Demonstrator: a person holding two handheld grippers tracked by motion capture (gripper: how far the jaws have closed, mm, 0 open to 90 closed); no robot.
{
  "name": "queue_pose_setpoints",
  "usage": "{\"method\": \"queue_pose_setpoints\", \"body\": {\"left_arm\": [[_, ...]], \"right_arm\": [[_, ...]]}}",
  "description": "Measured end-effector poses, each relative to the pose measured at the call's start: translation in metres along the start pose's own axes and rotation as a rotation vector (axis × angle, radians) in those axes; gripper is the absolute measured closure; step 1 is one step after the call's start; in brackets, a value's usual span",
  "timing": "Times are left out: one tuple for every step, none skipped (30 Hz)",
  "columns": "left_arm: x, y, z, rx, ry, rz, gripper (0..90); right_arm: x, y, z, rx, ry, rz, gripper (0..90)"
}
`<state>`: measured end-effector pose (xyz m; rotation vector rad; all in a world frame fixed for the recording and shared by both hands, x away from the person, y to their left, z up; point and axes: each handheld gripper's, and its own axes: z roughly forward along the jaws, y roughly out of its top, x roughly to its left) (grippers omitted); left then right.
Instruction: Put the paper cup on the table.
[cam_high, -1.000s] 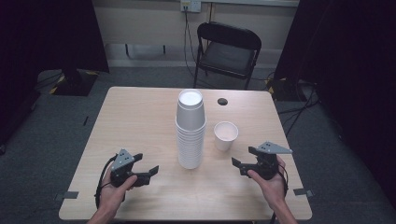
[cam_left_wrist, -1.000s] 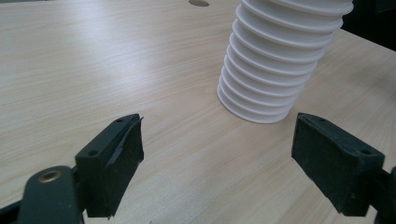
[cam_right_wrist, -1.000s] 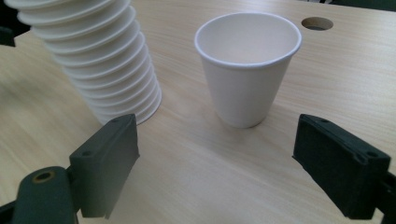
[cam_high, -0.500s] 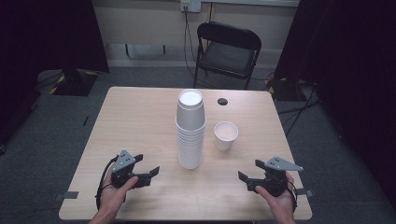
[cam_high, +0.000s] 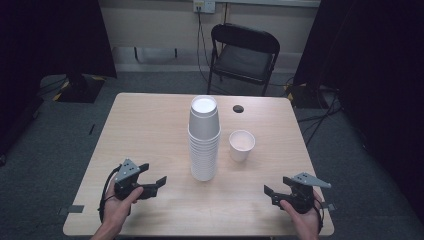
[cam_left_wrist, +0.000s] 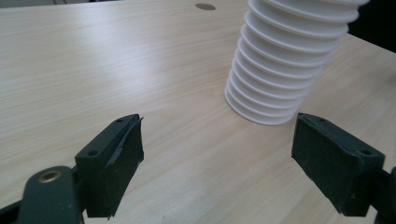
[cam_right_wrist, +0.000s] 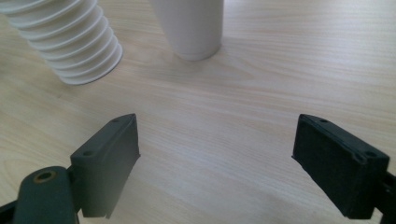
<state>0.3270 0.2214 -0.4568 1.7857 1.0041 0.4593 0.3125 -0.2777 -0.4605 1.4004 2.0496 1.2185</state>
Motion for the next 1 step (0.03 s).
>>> {"method": "queue_pose_setpoints", "body": {"left_arm": [[0.0008, -0.0003, -0.0003, 0.0, 0.003, -0.003, 16.3]], "right_arm": [[-0.0019, -0.0007, 0.0003, 0.001, -0.002, 0.011, 13.9]]}}
